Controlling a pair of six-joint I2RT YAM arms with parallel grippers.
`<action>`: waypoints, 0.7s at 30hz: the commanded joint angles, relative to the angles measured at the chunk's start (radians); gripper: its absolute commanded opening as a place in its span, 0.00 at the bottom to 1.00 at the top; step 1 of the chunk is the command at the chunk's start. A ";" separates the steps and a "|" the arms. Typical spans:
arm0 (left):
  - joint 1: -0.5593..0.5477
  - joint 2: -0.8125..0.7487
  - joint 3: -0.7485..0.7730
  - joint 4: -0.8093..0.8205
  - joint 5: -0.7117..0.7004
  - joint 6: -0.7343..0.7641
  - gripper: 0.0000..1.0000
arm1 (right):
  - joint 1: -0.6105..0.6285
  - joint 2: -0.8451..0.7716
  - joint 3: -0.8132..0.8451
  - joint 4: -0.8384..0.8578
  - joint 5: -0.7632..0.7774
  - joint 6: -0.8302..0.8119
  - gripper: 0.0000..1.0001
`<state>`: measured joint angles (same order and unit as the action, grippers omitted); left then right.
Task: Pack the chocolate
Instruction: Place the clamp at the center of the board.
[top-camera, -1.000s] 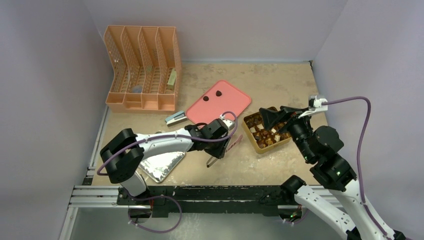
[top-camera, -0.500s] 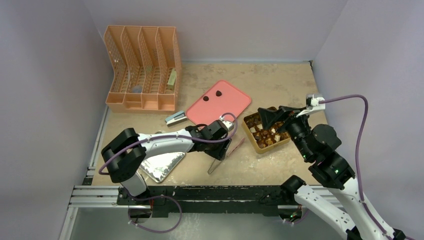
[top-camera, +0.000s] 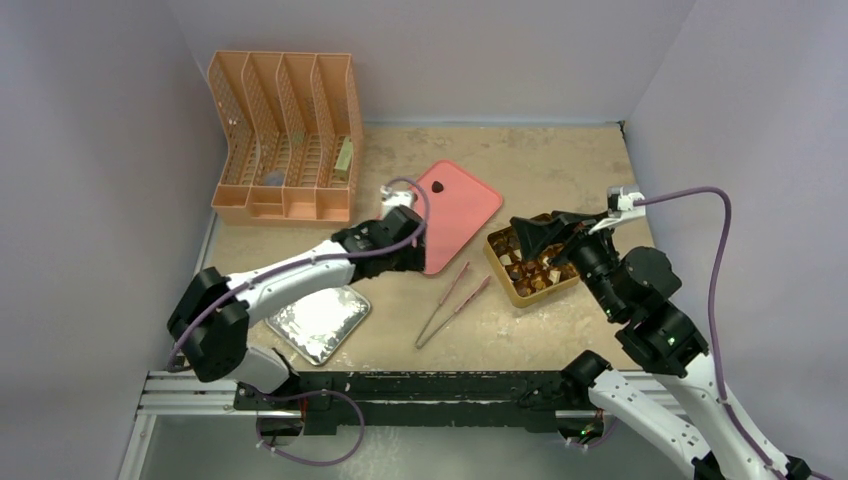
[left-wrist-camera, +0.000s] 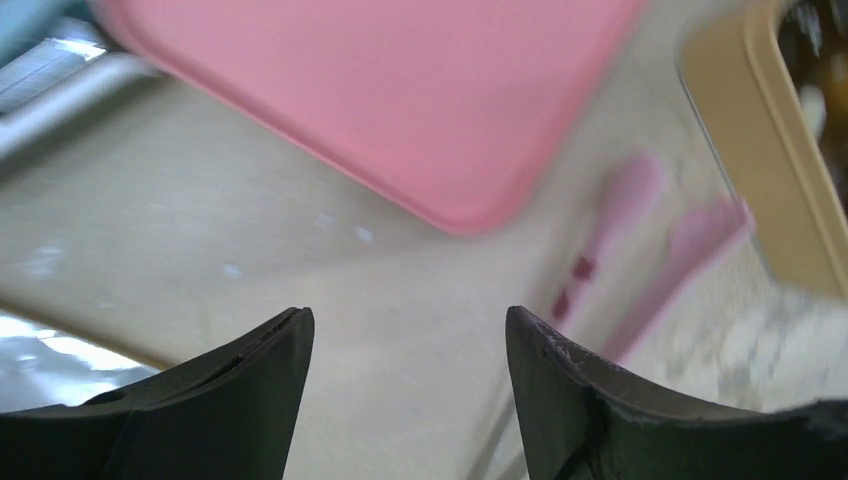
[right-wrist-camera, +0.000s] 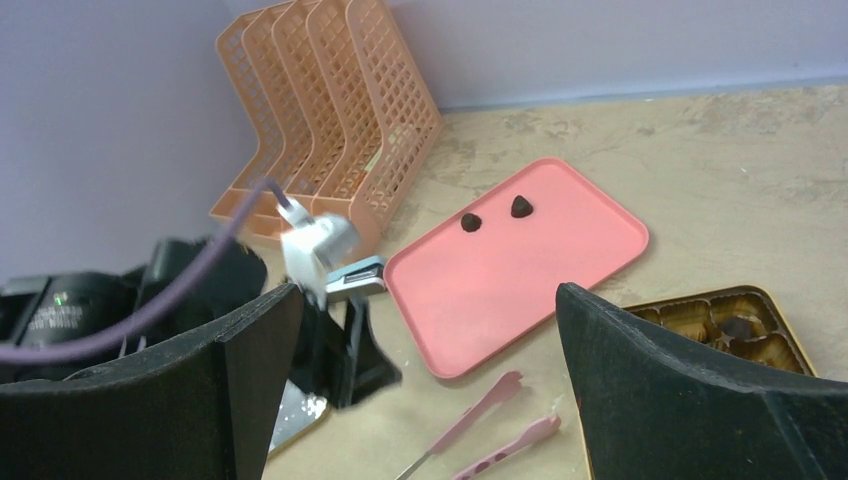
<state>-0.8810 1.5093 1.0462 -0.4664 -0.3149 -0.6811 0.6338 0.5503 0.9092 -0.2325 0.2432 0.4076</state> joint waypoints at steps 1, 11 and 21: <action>0.136 -0.114 0.001 -0.079 -0.264 -0.176 0.74 | -0.002 0.011 0.003 0.059 -0.031 -0.008 0.99; 0.244 -0.278 -0.154 -0.061 -0.451 -0.503 0.59 | -0.002 0.039 -0.003 0.099 -0.039 -0.014 0.99; 0.262 -0.185 -0.222 -0.130 -0.497 -0.844 0.38 | -0.002 0.069 -0.037 0.128 -0.076 0.010 0.99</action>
<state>-0.6395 1.3041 0.8494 -0.6151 -0.7788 -1.3636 0.6338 0.5972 0.8593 -0.1658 0.1944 0.4118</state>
